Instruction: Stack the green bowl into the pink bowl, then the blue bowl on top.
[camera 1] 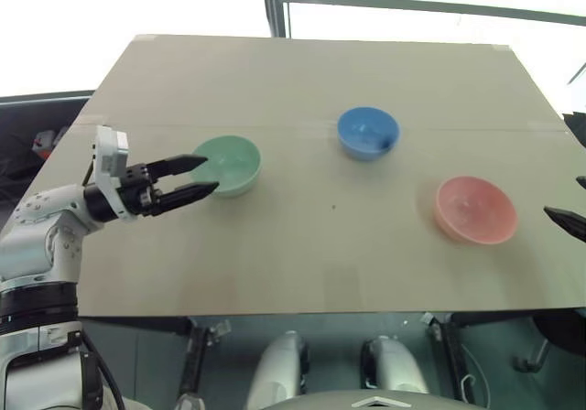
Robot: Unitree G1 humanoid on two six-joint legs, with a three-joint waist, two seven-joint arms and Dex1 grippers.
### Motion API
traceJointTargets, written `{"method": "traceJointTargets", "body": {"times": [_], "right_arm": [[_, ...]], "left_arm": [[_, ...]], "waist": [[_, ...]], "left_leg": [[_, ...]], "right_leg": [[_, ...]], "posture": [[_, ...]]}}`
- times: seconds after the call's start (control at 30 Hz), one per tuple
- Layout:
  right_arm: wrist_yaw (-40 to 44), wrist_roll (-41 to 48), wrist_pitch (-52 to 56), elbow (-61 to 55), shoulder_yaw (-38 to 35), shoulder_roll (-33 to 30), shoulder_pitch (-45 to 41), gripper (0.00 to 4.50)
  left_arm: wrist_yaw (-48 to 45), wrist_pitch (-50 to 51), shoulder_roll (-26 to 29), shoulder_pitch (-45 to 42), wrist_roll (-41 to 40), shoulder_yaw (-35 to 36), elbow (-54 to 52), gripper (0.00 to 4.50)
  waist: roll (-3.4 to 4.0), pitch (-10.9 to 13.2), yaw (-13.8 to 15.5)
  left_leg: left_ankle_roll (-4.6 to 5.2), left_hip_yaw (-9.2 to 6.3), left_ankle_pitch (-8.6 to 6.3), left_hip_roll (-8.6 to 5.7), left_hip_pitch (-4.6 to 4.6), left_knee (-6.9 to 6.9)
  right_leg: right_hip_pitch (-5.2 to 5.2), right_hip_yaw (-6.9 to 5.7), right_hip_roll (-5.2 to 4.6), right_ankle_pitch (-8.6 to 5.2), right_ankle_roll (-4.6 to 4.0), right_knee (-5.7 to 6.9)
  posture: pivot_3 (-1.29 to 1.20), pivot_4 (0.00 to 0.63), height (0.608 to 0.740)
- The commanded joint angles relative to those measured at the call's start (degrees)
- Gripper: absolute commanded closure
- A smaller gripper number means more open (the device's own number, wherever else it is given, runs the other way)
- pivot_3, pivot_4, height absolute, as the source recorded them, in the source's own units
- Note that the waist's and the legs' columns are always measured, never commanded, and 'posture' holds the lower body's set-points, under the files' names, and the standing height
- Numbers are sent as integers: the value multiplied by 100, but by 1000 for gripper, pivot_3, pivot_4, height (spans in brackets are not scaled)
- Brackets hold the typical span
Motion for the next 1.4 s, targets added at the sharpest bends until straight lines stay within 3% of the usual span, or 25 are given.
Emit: {"method": "traceJointTargets", "body": {"times": [0.03, 0.2, 0.27, 0.4, 1.03, 1.17, 1.2, 1.27, 1.4], "right_arm": [[-491, 49, 229, -563, 526, 18, -349, 717], [-1142, -131, 804, -1417, 1680, -102, -778, 717], [-1236, 165, 1215, -1555, 2067, -60, -1073, 717], [-1885, -155, 1843, -1562, 2715, -36, -1531, 717], [-3038, -549, 3173, -1425, 3760, 578, -2014, 717], [-3220, -719, 3326, -1243, 3943, 669, -2258, 1597], [-3233, -753, 3339, -1218, 3976, 670, -2297, 2112], [-3236, -823, 3311, -1200, 4072, 668, -2396, 2455], [-3160, -916, 3160, -1206, 4205, 711, -2521, 4139]], "left_arm": [[110, 184, -231, -111, -279, -149, -653, 914], [209, 379, -550, -41, -487, -433, -1356, 914], [247, 434, -636, 1, -537, -534, -1575, 914], [443, 541, -749, 46, -582, -673, -1955, 914], [160, 128, -590, 439, -314, -1038, -2423, 914], [85, 71, -517, 447, -307, -1019, -2419, 769], [83, 50, -506, 442, -289, -1023, -2407, 769], [153, 47, -523, 436, -294, -996, -2370, 769], [280, -38, -540, 519, -208, -954, -2278, 769]], "waist": [[0, 0, -2], [0, 0, 1], [0, 0, 0], [-1, 0, 8], [0, 0, -1], [0, 0, 10], [0, 0, 14], [0, 0, 1], [0, 0, -1]], "left_leg": [[0, 0, 0, 1, 0, 4], [0, -4, 0, 2, -6, 9], [0, -4, 0, 1, -6, 10], [0, -6, 0, 1, -6, 15], [1, -8, 0, -2, -13, 18], [1, -9, 0, -2, -13, 18], [1, -10, -1, -3, -15, 18], [1, -9, -1, -3, -16, 18], [1, -9, -1, -1, -15, 18]], "right_leg": [[0, 1, 0, 0, 0, 3], [-1, -1, 0, 0, 0, 4], [-1, -1, 1, 0, -1, 3], [0, -2, 1, 0, -1, 4], [-2, -5, 3, 0, -1, 3], [-3, -5, 4, 0, -1, 3], [-3, -6, 3, 0, -1, 2], [-3, -6, 3, 0, -1, 1], [-4, -5, 5, 0, -1, 2]], "posture": [[0, 150, 740], [0, 150, 740], [0, 150, 740], [0, 150, 740], [0, 150, 740], [0, 150, 740], [0, 150, 740], [0, 150, 740], [0, 150, 740]]}}
